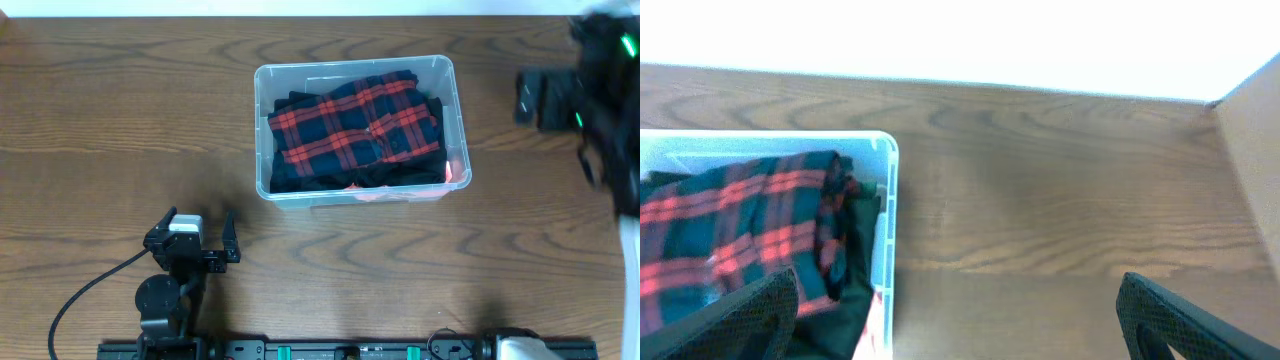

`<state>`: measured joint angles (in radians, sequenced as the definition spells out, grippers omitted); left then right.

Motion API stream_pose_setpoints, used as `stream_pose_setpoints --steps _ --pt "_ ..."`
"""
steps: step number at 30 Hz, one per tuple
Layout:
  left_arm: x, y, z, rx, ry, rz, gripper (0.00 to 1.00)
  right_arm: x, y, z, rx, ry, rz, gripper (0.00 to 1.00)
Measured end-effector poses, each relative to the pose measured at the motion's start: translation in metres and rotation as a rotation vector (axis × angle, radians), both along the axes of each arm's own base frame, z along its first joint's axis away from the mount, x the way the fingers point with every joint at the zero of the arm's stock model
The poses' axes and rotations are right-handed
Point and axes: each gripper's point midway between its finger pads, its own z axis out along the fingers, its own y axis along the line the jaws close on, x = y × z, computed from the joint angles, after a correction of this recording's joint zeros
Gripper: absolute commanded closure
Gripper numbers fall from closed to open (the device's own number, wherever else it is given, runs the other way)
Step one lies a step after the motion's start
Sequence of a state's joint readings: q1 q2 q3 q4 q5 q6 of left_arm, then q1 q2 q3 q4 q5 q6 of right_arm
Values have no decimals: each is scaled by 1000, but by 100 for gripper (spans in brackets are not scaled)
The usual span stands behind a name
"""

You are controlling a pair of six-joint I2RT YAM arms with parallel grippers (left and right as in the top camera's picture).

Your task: Pack container

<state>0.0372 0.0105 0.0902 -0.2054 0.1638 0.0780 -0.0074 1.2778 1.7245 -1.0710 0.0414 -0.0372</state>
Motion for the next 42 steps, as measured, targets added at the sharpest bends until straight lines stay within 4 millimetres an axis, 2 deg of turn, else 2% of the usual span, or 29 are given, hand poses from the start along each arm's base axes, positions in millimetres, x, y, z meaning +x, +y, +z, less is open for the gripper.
stream_pose_setpoints --steps 4,6,8,13,15,17,23,27,33,42 --pt "0 0 0 0 0 0 2 -44 7 12 24 -143 32 1" --pt "0 1 0 0 0 3 2 -60 12 5 38 -208 55 1" --pt "0 1 0 1 0 6 2 -68 15 -3 44 -275 69 1" --pt "0 1 0 1 0 7 2 -76 19 -20 46 -525 99 1" --pt "0 1 0 2 0 7 2 -80 22 -33 48 -603 117 1" --pt "0 1 0 1 0 7 2 -82 26 -53 51 -639 139 1" --pt "0 1 0 1 1 7 2 -84 37 -136 73 -623 202 1" --pt "0 1 0 1 1 7 2 -86 40 -177 84 -582 219 1" --pt "0 1 0 1 1 7 2 -88 41 -206 88 -562 222 1" --pt "0 1 0 1 1 7 2 -93 41 -226 90 -539 219 1"
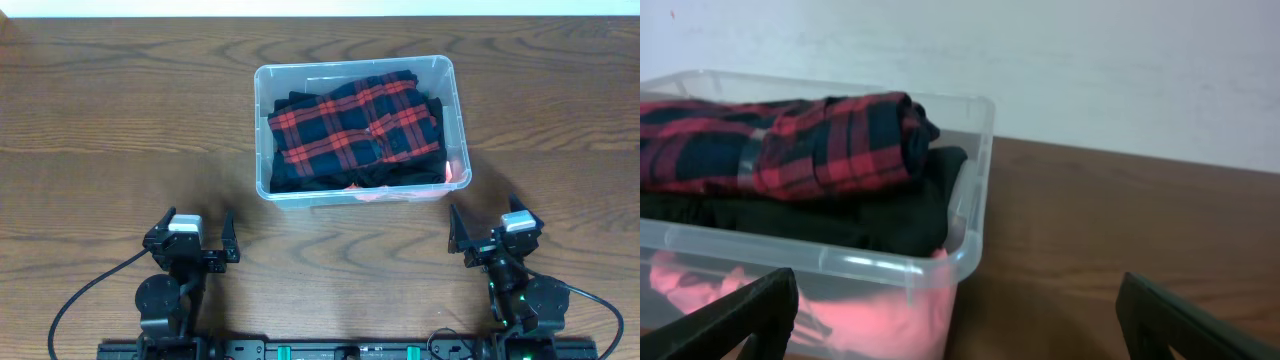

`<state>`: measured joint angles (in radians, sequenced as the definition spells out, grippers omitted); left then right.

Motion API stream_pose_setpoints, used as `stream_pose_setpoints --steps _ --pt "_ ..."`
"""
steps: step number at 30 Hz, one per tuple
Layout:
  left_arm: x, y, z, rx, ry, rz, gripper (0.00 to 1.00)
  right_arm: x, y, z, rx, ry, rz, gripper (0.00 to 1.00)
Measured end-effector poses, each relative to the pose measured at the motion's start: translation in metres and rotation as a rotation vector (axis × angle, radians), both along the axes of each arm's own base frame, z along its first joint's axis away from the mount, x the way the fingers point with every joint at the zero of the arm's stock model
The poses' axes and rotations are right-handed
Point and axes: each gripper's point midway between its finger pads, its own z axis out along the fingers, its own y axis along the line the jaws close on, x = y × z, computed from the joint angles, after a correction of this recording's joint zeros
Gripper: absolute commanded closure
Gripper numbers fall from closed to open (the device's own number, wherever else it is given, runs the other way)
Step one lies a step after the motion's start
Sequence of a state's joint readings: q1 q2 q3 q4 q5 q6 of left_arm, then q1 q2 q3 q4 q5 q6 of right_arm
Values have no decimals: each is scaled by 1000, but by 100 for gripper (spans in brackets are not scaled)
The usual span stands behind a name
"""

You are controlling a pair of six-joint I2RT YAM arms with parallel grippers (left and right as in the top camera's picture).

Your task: Pack container

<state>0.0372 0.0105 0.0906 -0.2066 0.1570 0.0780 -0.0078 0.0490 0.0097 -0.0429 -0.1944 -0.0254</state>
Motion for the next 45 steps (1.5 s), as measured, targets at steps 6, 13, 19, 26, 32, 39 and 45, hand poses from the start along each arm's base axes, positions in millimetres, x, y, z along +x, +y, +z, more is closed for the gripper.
stream_pose_setpoints --steps 6,13,19,26,32,39,45 --pt "0 0 0 0 0 0 2 -1 -2 4 -1 -21 -12 1" --pt "0 0 0 0 0 0 2 -1 -3 4 -3 -20 -20 1" --pt "0 0 0 0 0 0 2 -1 -5 4 -4 -20 -27 1" --pt "0 0 0 0 0 0 2 -1 -5 4 -4 -21 -30 1" --pt "0 0 0 0 0 0 2 -1 -5 4 -4 -20 -30 1" --pt "0 0 0 0 0 0 2 -1 -5 4 -4 -21 -30 1" --pt "0 0 0 0 0 0 2 -1 -5 4 -4 -21 -30 1"
